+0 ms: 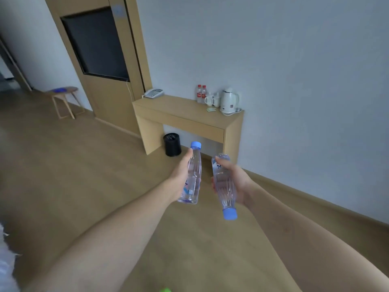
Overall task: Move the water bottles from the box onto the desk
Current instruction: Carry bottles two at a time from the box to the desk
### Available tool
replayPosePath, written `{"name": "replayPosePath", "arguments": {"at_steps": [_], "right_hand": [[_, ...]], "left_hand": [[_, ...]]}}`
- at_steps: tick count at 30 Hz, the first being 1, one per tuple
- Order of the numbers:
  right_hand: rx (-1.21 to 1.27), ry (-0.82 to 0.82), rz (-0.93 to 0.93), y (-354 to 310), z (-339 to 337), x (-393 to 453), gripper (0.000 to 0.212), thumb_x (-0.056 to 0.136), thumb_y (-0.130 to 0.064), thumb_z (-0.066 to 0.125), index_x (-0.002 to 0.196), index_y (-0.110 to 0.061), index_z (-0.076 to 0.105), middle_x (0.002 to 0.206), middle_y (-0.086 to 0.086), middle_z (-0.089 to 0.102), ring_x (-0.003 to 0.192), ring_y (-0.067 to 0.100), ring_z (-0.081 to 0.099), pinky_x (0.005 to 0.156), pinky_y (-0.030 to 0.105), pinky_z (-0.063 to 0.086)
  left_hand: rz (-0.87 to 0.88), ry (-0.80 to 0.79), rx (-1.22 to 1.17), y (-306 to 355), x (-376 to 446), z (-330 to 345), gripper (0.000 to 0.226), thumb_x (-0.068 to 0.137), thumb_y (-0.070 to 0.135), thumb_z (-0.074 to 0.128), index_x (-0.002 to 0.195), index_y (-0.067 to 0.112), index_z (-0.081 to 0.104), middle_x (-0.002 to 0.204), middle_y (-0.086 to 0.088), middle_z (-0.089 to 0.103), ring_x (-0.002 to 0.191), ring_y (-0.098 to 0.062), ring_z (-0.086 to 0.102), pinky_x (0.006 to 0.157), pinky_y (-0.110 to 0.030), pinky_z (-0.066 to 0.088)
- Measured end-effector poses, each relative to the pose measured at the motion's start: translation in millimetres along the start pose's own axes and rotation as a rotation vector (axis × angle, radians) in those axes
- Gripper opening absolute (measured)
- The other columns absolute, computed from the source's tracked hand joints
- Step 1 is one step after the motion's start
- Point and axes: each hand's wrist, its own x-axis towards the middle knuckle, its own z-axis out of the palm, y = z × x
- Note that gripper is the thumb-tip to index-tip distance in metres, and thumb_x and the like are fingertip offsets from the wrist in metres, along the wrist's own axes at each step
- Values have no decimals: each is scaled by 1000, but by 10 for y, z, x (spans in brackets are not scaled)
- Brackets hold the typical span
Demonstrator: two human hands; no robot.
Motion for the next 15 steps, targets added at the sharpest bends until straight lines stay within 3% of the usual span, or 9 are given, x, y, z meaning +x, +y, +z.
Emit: {"name": "replayPosePath", "arguments": {"at_steps": [3,5,7,8,12,15], "right_hand": [[-37,-18,-1,-107,260,523,68,64,-53,87,111,-11,62,80,20,66,63,32,64,58,36,53],[-71,-22,-5,-197,465,904,71,62,-53,88,112,-10,62,82,21,68,65,33,64,61,37,53],[-84,-24,-11,-310,695,1278,75,60,-53,90,113,-9,62,85,21,69,67,34,65,63,39,54],[-88,-28,-13,-378,809,1459,76,59,-54,90,113,-9,62,86,21,69,68,34,66,64,40,54],[-90,-27,-13,-655,1265,2116,69,63,-52,88,108,-7,63,85,18,65,66,31,64,64,39,54],[-87,-22,-10,-828,1553,2526,66,63,-52,88,105,-8,62,85,17,64,65,30,63,65,38,54]], "left_hand": [[14,20,-3,160,377,-283,71,84,83,54,90,15,71,70,-6,71,56,-23,66,71,-34,52],[29,51,1,285,660,-498,83,81,85,54,118,13,72,101,-14,76,89,-31,74,92,-43,53],[28,65,-10,470,958,-724,98,77,87,56,139,12,62,137,-22,63,128,-42,60,111,-56,43],[40,72,-24,584,1114,-832,101,76,88,57,143,12,59,144,-23,58,134,-44,54,114,-59,40],[51,103,9,1025,1723,-1282,93,77,89,53,145,25,56,148,-11,55,134,-35,53,115,-53,38],[61,91,-7,1329,2065,-1581,73,80,87,51,124,30,61,125,-3,60,112,-26,57,101,-45,41]]}}
